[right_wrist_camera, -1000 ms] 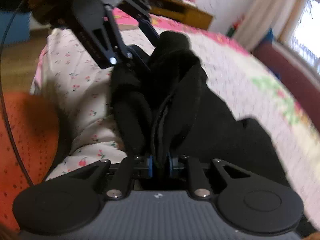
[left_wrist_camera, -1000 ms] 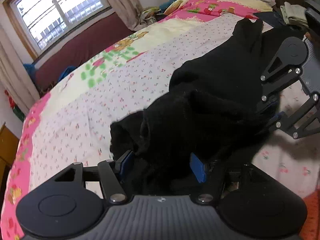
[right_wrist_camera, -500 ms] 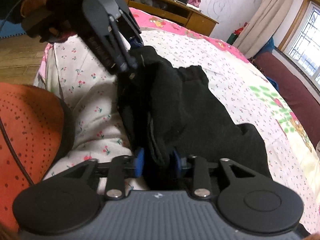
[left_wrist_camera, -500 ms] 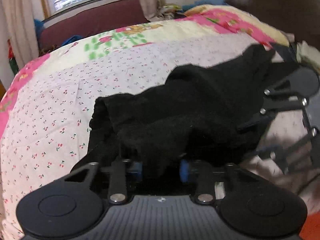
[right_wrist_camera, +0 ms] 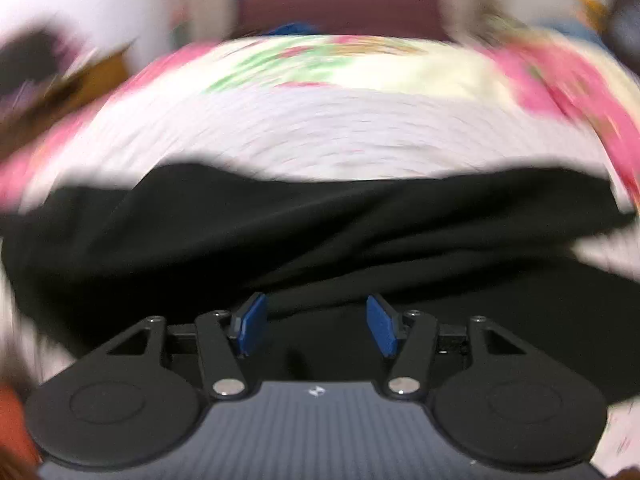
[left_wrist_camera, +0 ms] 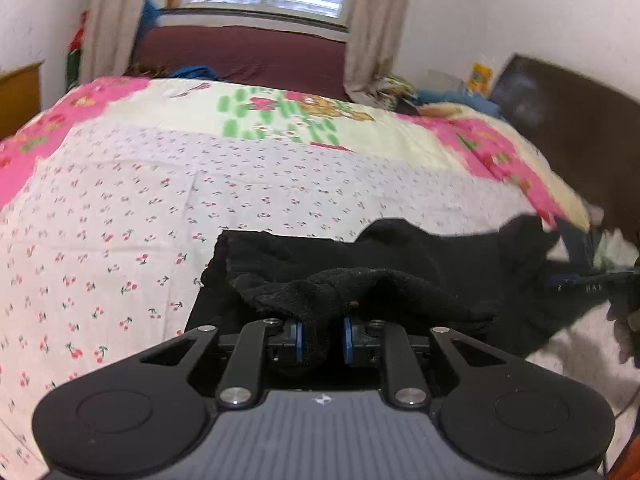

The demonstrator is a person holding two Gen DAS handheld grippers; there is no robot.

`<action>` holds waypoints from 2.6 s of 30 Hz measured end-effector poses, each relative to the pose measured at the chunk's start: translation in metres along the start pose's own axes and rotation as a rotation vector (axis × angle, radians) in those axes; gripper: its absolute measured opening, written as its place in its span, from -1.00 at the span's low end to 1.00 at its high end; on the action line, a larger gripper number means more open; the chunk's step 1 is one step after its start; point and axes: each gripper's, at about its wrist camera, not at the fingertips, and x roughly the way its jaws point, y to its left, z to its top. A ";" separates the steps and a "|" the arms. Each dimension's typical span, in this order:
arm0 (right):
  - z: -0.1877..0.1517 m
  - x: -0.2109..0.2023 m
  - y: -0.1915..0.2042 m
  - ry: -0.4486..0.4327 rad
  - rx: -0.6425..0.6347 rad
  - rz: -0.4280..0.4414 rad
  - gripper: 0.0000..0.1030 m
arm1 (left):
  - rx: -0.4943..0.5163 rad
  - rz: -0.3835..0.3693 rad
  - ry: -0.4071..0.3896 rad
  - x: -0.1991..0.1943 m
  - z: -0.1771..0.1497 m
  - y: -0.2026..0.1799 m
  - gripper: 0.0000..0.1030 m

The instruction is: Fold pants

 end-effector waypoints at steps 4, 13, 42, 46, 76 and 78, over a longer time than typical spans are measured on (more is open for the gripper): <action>0.023 0.006 -0.040 -0.060 0.167 -0.009 0.10 | -0.081 -0.032 -0.068 -0.008 0.018 0.007 -0.39; 0.068 0.067 -0.083 -0.101 0.444 -0.046 0.19 | -0.031 -0.009 -0.028 0.020 0.028 -0.004 -0.47; -0.051 -0.022 -0.112 -0.076 0.668 -0.026 -0.79 | -0.115 0.203 0.028 0.029 -0.024 0.019 -0.54; -0.044 -0.031 -0.112 -0.108 0.610 0.004 -0.38 | -0.108 0.193 0.017 0.027 -0.021 0.016 -0.53; 0.088 0.110 0.194 0.110 -0.395 0.214 0.27 | -0.034 0.131 0.096 0.004 -0.072 0.031 0.03; 0.101 0.124 0.195 0.150 -0.369 0.252 0.27 | -0.070 0.097 0.058 -0.001 -0.068 0.037 0.03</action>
